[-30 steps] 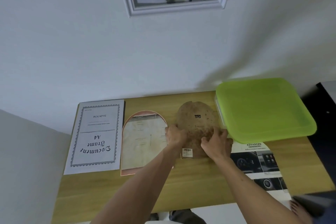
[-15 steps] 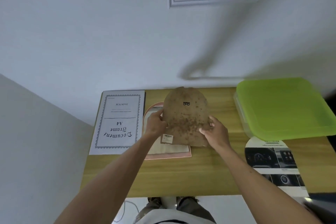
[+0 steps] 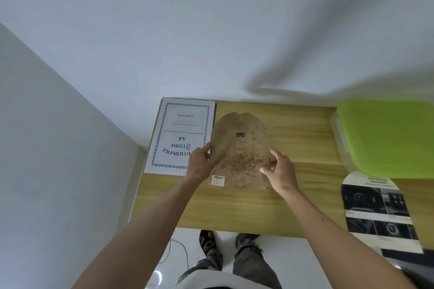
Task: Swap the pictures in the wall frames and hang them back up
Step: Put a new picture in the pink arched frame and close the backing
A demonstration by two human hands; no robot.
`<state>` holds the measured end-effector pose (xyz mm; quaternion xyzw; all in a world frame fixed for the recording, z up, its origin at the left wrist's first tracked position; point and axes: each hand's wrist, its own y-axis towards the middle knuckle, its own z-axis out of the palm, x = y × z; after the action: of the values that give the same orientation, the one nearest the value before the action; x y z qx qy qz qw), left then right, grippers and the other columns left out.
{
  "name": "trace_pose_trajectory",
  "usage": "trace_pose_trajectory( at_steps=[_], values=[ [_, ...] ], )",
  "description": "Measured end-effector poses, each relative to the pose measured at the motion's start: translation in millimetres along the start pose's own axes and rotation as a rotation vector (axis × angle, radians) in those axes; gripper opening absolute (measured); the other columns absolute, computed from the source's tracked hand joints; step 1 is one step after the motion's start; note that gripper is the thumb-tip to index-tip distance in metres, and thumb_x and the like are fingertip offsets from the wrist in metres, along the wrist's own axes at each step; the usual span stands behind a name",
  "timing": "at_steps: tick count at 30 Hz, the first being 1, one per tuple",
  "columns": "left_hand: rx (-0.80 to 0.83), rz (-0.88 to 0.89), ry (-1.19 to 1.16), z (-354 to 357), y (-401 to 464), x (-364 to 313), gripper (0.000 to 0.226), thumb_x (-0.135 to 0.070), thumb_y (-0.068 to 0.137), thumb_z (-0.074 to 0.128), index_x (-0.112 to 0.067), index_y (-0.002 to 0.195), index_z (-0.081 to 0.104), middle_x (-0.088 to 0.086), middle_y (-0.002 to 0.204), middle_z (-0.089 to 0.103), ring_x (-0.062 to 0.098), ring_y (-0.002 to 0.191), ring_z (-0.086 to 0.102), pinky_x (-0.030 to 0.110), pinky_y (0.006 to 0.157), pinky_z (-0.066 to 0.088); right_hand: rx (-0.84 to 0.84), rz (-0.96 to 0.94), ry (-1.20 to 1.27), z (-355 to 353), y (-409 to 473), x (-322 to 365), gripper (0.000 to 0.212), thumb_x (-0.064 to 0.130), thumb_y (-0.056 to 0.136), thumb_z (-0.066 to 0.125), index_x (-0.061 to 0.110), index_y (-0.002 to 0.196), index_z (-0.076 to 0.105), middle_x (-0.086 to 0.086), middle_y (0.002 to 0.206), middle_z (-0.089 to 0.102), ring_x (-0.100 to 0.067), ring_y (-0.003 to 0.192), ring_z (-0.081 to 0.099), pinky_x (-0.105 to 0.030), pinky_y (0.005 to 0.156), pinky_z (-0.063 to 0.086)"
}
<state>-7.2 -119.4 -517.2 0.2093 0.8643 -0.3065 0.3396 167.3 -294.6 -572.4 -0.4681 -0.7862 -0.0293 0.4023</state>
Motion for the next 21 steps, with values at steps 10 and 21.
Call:
trace_pose_trajectory(
  at_steps=[10,21],
  values=[
    [0.006,-0.035,-0.021,6,16,11,0.059,0.006,0.081,0.061,-0.021,0.133,0.059,0.003,0.073,0.063,0.013,0.063,0.057,0.037,0.071,0.055,-0.027,0.031,0.018,-1,-2,-3,0.077,0.018,0.076,0.084,0.021,0.144,0.048,0.001,0.111,0.061,-0.019,0.099,0.062,-0.040,0.094,0.053],
    [-0.029,-0.068,-0.088,8,25,11,0.072,0.010,0.072,0.067,-0.023,0.136,0.056,0.005,0.081,0.064,0.015,0.077,0.058,0.033,0.075,0.052,-0.014,0.045,-0.034,-3,7,9,0.074,0.018,0.078,0.082,0.022,0.144,0.048,-0.001,0.113,0.060,-0.023,0.102,0.063,-0.040,0.093,0.053]
  ],
)
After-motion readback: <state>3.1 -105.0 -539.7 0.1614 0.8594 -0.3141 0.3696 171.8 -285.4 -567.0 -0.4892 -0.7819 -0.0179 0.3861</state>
